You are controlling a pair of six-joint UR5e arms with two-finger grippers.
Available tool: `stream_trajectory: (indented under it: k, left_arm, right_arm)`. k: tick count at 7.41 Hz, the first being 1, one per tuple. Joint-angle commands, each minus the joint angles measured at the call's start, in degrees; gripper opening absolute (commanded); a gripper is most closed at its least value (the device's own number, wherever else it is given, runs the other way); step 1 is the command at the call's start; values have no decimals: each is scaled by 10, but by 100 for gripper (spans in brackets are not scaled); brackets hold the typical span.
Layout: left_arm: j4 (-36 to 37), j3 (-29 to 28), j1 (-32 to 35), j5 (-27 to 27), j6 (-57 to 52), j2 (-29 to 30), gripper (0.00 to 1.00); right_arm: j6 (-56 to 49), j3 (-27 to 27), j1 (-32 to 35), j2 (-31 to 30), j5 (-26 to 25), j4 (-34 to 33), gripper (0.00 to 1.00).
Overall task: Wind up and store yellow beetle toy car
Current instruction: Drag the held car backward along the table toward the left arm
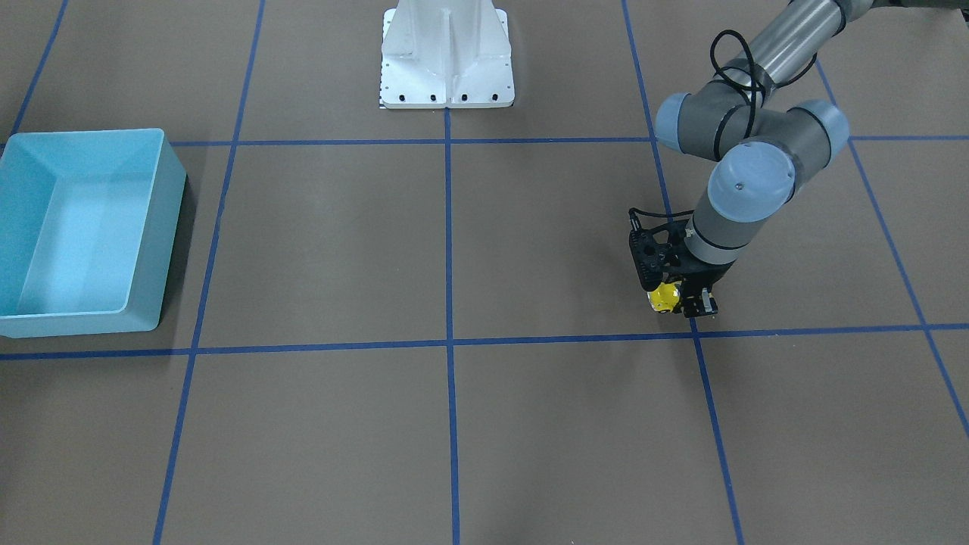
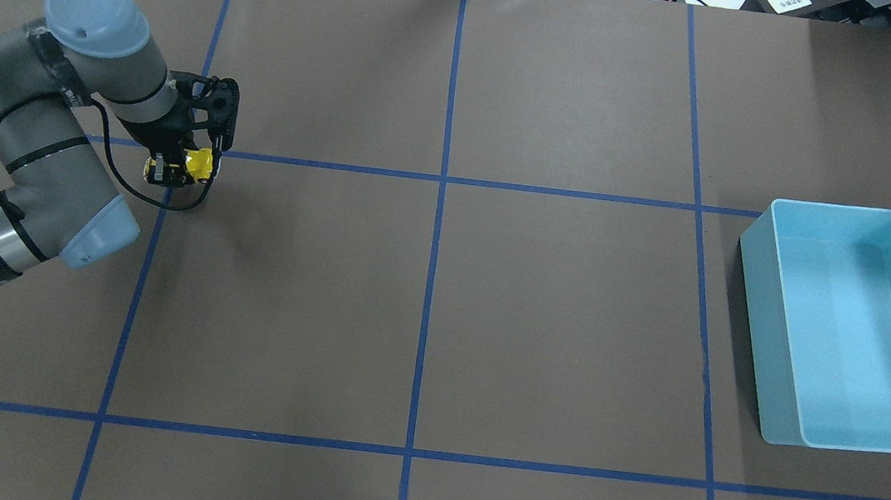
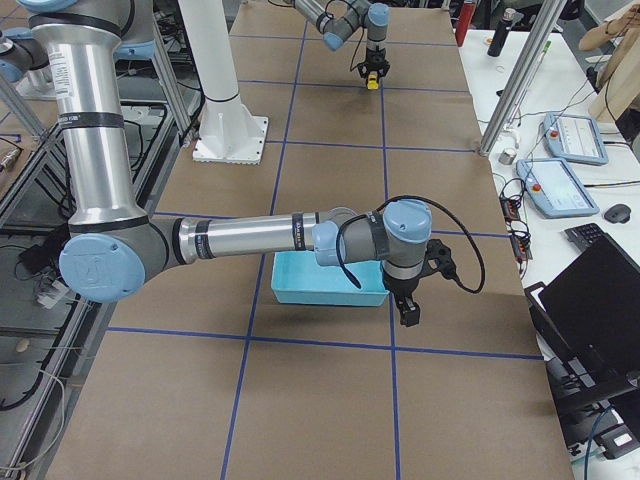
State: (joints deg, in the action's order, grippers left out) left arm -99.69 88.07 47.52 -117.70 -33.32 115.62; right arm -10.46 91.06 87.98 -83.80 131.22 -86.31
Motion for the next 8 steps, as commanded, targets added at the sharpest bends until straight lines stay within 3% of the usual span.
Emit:
stream_trajectory:
  k: [1,8]
  left_arm:
    - [-52,-12,9,-40,-16,-17,0]
    - [-133,-30,10,-75,-13,-42,0]
  right_arm:
    - [0,0,0,-1,0,0,100]
    - [0,0,0,-1,0,0,100]
